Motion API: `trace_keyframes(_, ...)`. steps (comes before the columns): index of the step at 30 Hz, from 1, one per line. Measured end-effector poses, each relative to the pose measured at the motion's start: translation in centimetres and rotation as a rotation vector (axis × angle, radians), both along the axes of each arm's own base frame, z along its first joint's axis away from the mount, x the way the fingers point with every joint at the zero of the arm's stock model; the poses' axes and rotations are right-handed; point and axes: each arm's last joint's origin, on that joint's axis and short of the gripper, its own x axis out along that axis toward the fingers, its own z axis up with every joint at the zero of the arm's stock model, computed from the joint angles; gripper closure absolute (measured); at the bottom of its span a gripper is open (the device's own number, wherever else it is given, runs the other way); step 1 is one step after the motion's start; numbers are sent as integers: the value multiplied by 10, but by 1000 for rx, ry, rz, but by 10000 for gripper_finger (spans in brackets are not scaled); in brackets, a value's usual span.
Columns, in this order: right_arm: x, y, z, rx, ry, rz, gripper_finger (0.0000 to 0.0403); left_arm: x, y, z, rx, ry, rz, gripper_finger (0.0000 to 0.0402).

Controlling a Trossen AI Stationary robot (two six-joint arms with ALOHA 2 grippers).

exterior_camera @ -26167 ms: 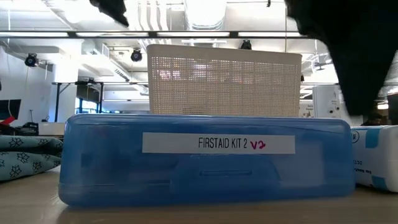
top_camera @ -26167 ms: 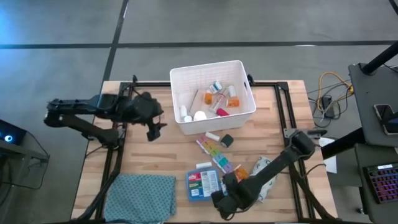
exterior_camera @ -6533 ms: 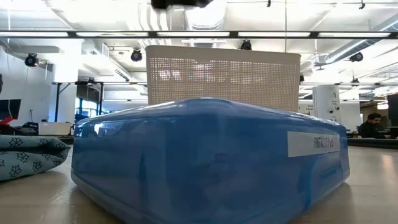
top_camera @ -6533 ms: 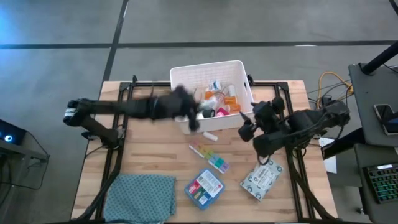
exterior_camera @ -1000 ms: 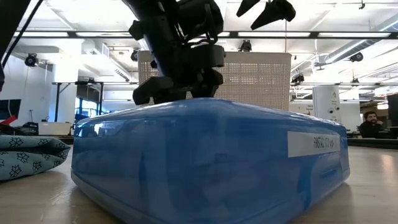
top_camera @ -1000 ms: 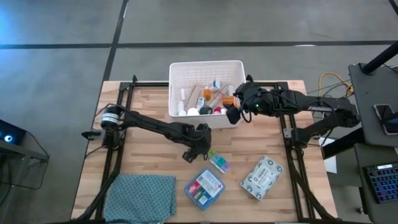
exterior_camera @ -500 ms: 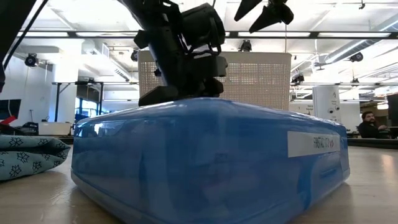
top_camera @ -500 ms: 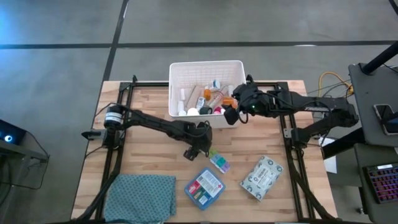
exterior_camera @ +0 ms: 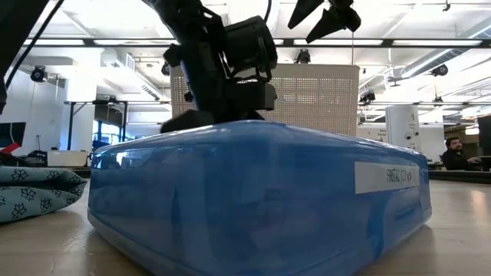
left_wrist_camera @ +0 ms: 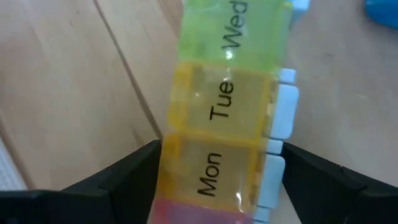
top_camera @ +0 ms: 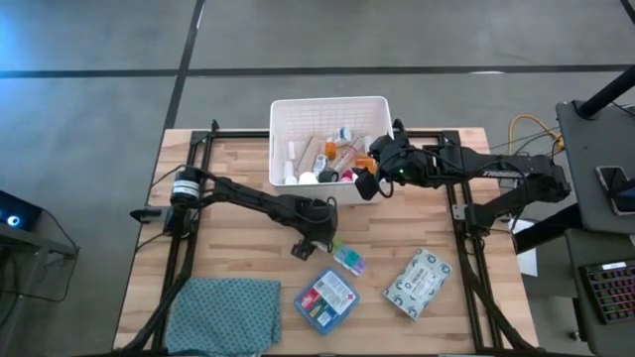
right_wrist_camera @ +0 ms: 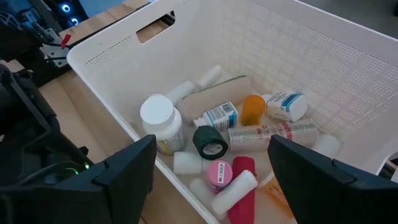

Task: Pick & place medical supplies in basket/bin
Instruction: Put the medicine organizer into the bin

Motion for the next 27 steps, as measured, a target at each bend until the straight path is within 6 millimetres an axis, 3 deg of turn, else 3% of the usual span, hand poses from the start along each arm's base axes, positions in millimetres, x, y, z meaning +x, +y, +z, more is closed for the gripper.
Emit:
trace_keyframes(6,0,0,0,-3,3,2,110,-4,-2,6,-11,13,19,166)
trace_keyframes(9,0,1,0,-6,7,10,115,-8,-7,12,-33,59,74,167)
trace_keyframes(12,-1,5,1,-20,10,37,117,-8,-17,32,-64,55,124,167)
trace_keyframes(17,-8,16,8,-40,-4,92,118,-10,-33,80,-100,-38,164,145)
trace_keyframes(21,-21,26,19,-51,-40,139,123,-15,-38,125,-98,-160,222,157)
trace_keyframes(27,-63,42,48,-54,-180,189,132,-29,-33,195,-38,-346,381,162)
